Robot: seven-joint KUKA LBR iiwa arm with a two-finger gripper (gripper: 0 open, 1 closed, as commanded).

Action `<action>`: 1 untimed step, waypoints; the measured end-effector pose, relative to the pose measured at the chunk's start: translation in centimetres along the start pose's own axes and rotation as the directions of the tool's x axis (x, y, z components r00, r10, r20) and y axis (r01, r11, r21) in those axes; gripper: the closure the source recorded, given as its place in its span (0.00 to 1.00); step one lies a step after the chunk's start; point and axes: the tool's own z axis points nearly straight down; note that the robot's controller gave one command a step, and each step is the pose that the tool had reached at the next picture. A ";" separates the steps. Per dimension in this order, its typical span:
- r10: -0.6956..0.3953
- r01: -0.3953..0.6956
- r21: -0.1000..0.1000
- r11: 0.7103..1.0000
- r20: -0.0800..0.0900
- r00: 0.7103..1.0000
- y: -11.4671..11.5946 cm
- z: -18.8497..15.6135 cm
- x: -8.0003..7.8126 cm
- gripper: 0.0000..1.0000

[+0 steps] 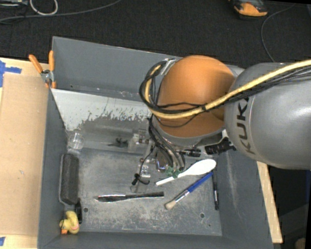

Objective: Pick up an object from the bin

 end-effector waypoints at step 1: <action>-0.013 0.013 -0.001 1.000 0.003 1.000 -1.6 8.2 1.4 0.00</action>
Offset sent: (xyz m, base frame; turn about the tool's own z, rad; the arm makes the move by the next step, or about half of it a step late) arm -0.0310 -0.0319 -0.0838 -0.0798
